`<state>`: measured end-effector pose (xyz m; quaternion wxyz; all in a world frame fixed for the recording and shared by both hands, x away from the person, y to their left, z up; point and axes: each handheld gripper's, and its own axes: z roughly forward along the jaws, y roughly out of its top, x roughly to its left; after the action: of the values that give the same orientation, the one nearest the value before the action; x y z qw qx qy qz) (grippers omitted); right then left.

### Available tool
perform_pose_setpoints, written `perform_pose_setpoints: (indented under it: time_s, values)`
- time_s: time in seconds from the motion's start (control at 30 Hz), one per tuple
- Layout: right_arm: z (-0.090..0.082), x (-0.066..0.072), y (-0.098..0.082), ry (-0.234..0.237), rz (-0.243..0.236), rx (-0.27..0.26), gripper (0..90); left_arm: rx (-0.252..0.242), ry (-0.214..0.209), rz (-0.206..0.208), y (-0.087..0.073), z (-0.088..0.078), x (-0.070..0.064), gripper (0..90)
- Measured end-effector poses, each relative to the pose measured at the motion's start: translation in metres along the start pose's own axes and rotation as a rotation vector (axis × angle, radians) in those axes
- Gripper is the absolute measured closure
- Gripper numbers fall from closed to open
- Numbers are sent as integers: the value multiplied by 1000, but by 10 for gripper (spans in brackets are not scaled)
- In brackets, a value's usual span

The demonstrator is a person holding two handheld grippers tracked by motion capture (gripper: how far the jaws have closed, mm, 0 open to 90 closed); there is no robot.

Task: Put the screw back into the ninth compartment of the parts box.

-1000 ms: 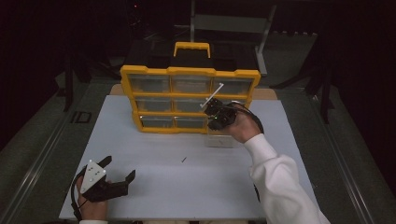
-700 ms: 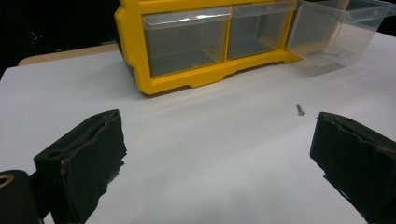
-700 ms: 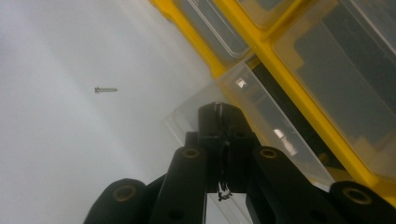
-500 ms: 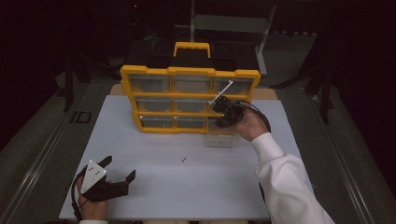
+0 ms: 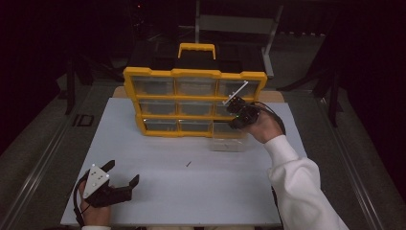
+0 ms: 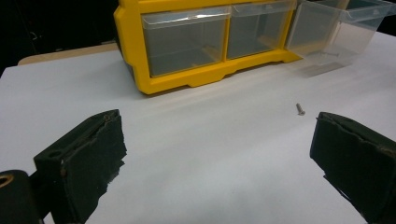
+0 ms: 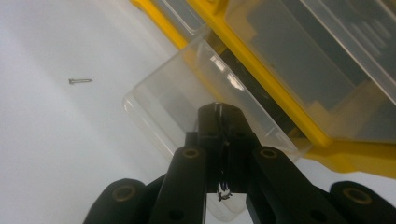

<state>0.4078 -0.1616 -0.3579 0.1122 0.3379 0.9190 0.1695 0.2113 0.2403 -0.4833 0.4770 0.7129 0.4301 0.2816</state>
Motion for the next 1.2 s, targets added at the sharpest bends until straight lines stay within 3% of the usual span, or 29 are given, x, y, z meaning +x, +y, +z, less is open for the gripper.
perform_pose_setpoints:
  time_s: [0.73, 0.77, 0.83, 0.97, 1.2]
  values:
    - [1, -9, -12, -11, 26, 15, 870, -1, 2, -1, 0, 0, 0, 33]
    - [1, -9, -12, -11, 28, 12, 848, -1, 1, -1, 0, 0, 0, 33]
    - [1, -11, -13, 0, 40, -7, 636, -1, 1, -1, 0, 0, 0, 33]
    - [1, -10, -12, -3, 54, -4, 394, -1, 1, -2, 0, 0, 0, 34]
    - [2, -10, -12, -46, 73, -16, 279, -1, 1, -2, 0, 0, 0, 34]
